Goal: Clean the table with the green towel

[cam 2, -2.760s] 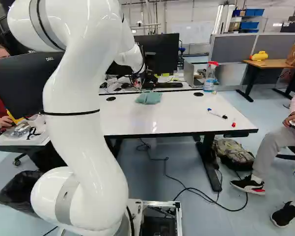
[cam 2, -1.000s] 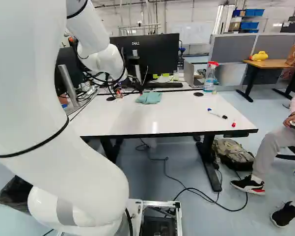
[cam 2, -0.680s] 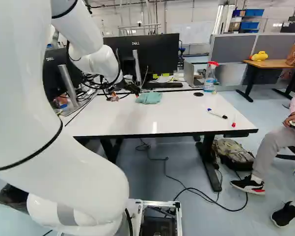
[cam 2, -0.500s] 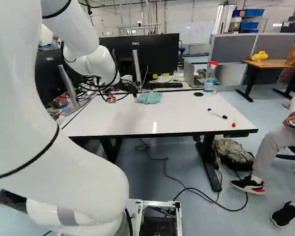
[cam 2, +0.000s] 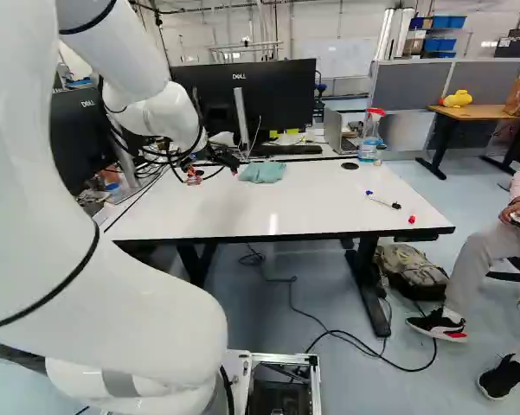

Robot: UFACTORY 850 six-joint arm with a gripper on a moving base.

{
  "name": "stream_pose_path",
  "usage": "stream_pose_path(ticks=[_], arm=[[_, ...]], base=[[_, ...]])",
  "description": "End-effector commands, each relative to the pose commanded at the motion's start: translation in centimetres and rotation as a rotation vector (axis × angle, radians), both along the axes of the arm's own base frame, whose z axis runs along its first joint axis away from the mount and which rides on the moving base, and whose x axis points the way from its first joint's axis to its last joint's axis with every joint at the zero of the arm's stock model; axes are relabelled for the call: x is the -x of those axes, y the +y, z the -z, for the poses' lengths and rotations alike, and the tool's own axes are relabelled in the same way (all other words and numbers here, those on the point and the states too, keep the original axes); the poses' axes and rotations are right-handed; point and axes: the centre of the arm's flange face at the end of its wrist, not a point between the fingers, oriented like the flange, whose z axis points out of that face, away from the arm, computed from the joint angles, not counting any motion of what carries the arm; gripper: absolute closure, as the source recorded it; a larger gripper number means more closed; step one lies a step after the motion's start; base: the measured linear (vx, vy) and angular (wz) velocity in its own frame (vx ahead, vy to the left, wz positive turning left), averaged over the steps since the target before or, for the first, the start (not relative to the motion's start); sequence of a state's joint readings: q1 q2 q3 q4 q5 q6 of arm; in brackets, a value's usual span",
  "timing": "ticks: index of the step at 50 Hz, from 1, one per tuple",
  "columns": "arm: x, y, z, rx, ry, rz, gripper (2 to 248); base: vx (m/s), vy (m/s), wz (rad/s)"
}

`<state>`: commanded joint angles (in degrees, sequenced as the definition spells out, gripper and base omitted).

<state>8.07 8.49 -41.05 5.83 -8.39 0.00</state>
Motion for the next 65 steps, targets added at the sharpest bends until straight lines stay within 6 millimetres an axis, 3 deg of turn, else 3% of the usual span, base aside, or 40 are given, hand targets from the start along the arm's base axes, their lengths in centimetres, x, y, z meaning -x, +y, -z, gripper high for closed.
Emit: stream_pose_path(ticks=[32,65], arm=[[1.0,-0.9,1.9,0.008,-0.056,0.015,3],[3.6,-2.6,5.9,0.023,-0.176,0.043,3]], base=[[0.000,0.000,0.000],[0.000,0.000,0.000]])
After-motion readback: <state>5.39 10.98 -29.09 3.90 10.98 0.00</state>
